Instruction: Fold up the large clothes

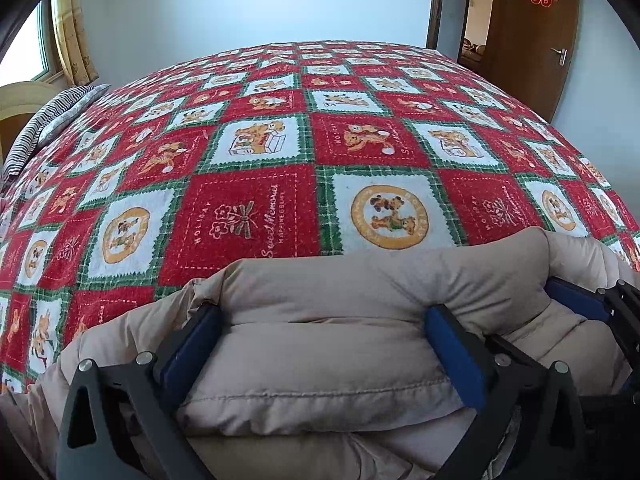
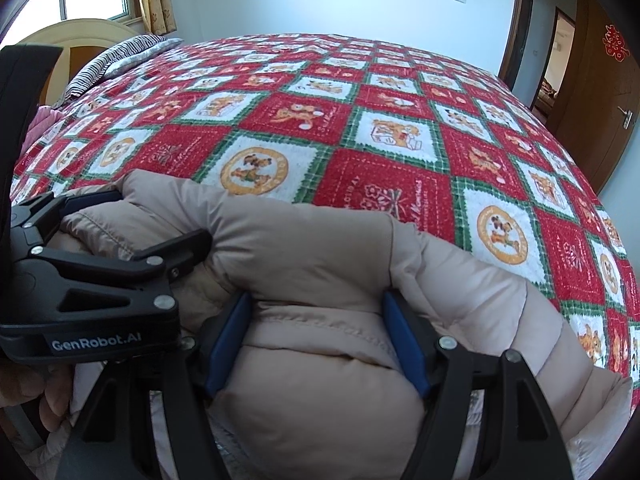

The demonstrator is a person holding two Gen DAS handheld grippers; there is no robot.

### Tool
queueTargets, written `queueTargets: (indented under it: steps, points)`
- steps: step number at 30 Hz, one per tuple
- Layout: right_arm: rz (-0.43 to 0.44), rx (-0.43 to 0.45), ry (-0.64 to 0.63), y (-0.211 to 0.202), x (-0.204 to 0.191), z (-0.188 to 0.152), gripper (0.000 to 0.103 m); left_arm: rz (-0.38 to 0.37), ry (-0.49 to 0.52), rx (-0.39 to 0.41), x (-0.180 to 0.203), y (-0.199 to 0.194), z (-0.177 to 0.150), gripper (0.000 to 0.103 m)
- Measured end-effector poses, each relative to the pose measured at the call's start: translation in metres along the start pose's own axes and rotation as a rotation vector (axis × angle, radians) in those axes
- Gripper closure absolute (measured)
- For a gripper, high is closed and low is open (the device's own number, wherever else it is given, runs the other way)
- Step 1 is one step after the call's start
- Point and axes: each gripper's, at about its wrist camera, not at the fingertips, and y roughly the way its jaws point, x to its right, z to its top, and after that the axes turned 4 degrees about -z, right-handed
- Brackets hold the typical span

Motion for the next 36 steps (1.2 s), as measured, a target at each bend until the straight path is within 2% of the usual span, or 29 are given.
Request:
queueTargets:
  steps: [8,11,13,15,17,19,22,28,32,36]
  points:
    - [-0.012,-0.011,-0.011,0.002,-0.002,0.001,0.030,0.015,0.008,-0.008,0.002,0.002,0.000,0.001]
    - [0.011,-0.052,-0.029,0.000,0.001,0.006,0.031,0.003,0.019,-0.040,0.002,-0.003,0.007,0.001]
    - [0.040,-0.060,0.008,-0.018,0.011,0.007,0.031,0.004,0.021,-0.030,-0.002,-0.026,0.013,0.001]
    - [0.064,-0.020,0.038,-0.051,0.021,0.000,0.031,-0.013,0.034,0.047,-0.008,-0.069,0.015,0.001]
    - [0.061,0.020,0.032,-0.084,0.028,-0.014,0.024,-0.038,0.051,0.109,-0.015,-0.115,0.008,0.001]
    - [0.063,0.023,0.045,-0.115,0.039,-0.041,0.021,-0.047,0.079,0.127,-0.021,-0.151,-0.012,0.001]
    - [0.040,-0.011,0.072,-0.145,0.051,-0.088,0.021,-0.022,0.121,0.124,-0.031,-0.188,-0.064,0.001]
    - [-0.027,-0.040,0.148,-0.181,0.066,-0.163,0.021,0.092,0.135,0.057,-0.050,-0.213,-0.168,0.001]
    - [-0.033,-0.068,0.183,-0.190,0.065,-0.195,0.021,0.082,0.082,0.019,-0.057,-0.220,-0.212,0.001]
    - [-0.046,-0.047,0.185,-0.210,0.059,-0.220,0.021,0.092,0.044,0.043,-0.060,-0.247,-0.245,0.001]
